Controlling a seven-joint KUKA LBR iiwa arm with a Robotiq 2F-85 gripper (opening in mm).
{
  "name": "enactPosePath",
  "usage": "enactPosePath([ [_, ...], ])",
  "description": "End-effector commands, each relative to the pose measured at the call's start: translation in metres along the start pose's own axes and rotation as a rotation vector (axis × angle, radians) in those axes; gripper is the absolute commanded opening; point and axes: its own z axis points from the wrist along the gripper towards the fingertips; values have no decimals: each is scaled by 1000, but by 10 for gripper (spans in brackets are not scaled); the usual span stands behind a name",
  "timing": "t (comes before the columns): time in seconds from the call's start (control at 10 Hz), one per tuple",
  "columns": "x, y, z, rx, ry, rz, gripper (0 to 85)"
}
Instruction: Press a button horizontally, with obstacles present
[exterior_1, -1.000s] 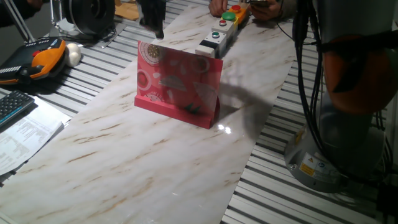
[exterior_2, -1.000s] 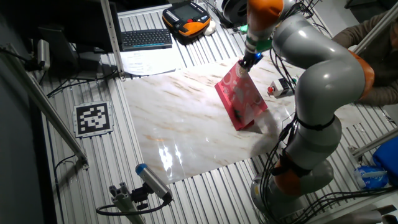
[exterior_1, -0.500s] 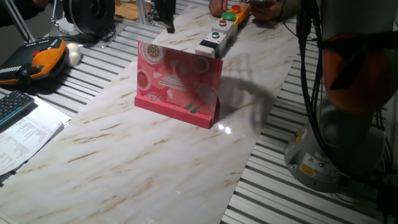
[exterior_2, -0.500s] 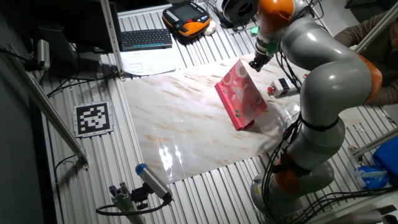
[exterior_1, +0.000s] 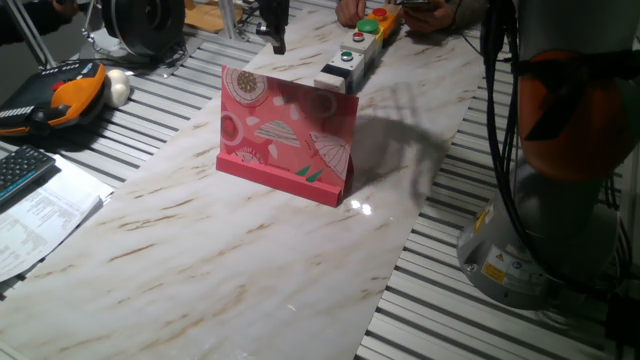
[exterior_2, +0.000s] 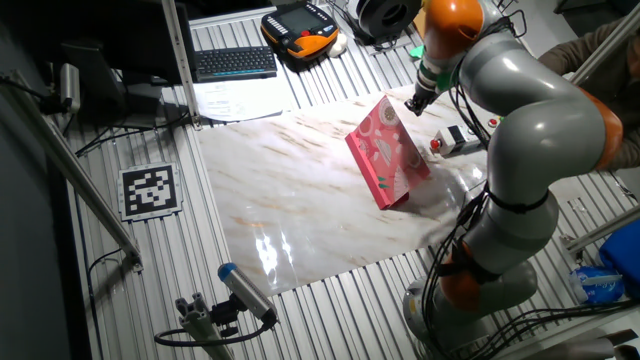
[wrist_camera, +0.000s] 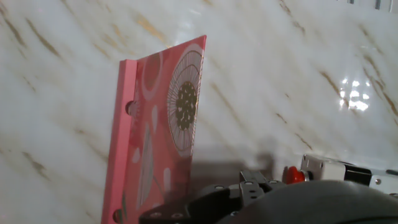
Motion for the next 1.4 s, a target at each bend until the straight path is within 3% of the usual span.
enactPosePath([
  [0.0,0,0,0,-29,12,16,0],
  [0.2,0,0,0,-97,45,59,0],
  [0.3,0,0,0,-100,49,78,0],
  [0.7,0,0,0,-44,19,175,0],
  [0.9,0,0,0,-64,25,183,0],
  [1.3,-9,-17,29,-36,21,154,0],
])
